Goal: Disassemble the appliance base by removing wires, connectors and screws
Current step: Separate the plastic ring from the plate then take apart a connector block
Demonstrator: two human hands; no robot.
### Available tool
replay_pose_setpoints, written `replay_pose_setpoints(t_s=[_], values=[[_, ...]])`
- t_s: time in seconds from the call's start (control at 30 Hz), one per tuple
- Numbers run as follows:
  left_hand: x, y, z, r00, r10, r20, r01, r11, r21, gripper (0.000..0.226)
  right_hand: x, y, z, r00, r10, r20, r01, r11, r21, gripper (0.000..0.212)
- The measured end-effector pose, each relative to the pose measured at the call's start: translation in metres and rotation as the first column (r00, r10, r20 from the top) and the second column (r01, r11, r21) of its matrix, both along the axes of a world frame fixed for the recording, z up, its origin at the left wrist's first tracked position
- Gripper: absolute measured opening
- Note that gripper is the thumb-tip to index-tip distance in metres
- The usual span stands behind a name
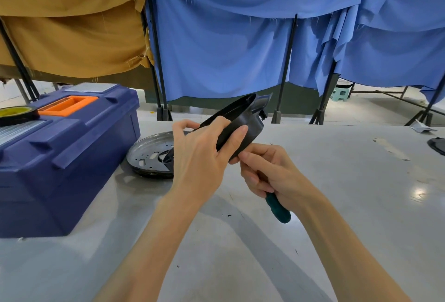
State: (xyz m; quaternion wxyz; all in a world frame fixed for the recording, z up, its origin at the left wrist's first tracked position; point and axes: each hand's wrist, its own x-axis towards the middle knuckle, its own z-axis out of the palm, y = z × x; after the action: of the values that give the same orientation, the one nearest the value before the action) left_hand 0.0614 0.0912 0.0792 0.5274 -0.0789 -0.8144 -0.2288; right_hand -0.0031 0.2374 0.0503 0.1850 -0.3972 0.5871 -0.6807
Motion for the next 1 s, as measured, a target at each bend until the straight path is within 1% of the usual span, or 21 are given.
replay_pose_setpoints(t_s=[0.13, 0.23, 0.37, 0.47, 0.53, 0.57, 0.6, 0.67, 0.7, 0.77, 0.87, 0.93, 1.0], values=[[0.000, -0.005, -0.002, 1.000, 0.018, -0.011, -0.019, 1.000, -0.014, 0.026, 0.001, -0.004, -0.002, 1.000, 0.011, -0.013, -0.011, 1.000, 0.005, 0.022], [0.001, -0.007, -0.005, 0.999, 0.033, -0.030, -0.033, 0.999, 0.010, 0.027, 0.001, -0.005, -0.004, 0.999, 0.022, -0.032, -0.021, 0.999, 0.028, 0.022], [0.001, -0.014, -0.007, 0.999, 0.041, -0.014, -0.040, 0.998, 0.047, 0.030, 0.002, -0.006, -0.006, 0.999, 0.021, -0.044, -0.017, 0.997, 0.075, 0.022], [0.003, -0.018, -0.007, 0.998, 0.067, -0.022, -0.066, 0.997, 0.029, 0.032, 0.000, -0.002, -0.002, 0.997, 0.013, -0.082, 0.001, 0.986, 0.165, 0.024], [0.006, -0.018, -0.009, 0.996, 0.084, -0.031, -0.083, 0.996, 0.026, 0.032, -0.005, 0.008, 0.001, 0.990, -0.028, -0.137, 0.067, 0.955, 0.291, 0.022], [0.008, -0.019, -0.011, 0.995, 0.098, -0.033, -0.097, 0.995, 0.019, 0.032, -0.009, 0.015, 0.003, 0.980, -0.065, -0.186, 0.131, 0.919, 0.373, 0.021], [0.009, -0.019, -0.014, 0.994, 0.110, -0.031, -0.110, 0.994, 0.006, 0.032, -0.015, 0.023, 0.004, 0.964, -0.108, -0.242, 0.212, 0.863, 0.458, 0.020], [0.010, -0.020, -0.020, 0.993, 0.118, -0.013, -0.118, 0.992, -0.038, 0.031, -0.027, 0.042, 0.002, 0.926, -0.189, -0.327, 0.360, 0.706, 0.610, 0.022], [0.010, -0.019, -0.023, 0.992, 0.122, -0.011, -0.122, 0.991, -0.061, 0.031, -0.033, 0.051, -0.001, 0.912, -0.220, -0.345, 0.404, 0.623, 0.670, 0.023], [0.009, -0.017, -0.026, 0.991, 0.130, -0.017, -0.131, 0.988, -0.082, 0.030, -0.043, 0.069, -0.009, 0.900, -0.266, -0.346, 0.435, 0.481, 0.761, 0.024], [0.005, -0.012, -0.026, 0.991, 0.131, -0.033, -0.133, 0.988, -0.073, 0.031, -0.051, 0.089, -0.018, 0.887, -0.327, -0.326, 0.430, 0.328, 0.841, 0.021], [0.002, -0.010, -0.027, 0.991, 0.125, -0.042, -0.128, 0.990, -0.067, 0.031, -0.055, 0.097, -0.022, 0.862, -0.370, -0.346, 0.453, 0.254, 0.855, 0.021], [0.000, -0.008, -0.029, 0.991, 0.120, -0.051, -0.123, 0.990, -0.065, 0.031, -0.057, 0.102, -0.024, 0.837, -0.399, -0.374, 0.478, 0.202, 0.855, 0.021]])
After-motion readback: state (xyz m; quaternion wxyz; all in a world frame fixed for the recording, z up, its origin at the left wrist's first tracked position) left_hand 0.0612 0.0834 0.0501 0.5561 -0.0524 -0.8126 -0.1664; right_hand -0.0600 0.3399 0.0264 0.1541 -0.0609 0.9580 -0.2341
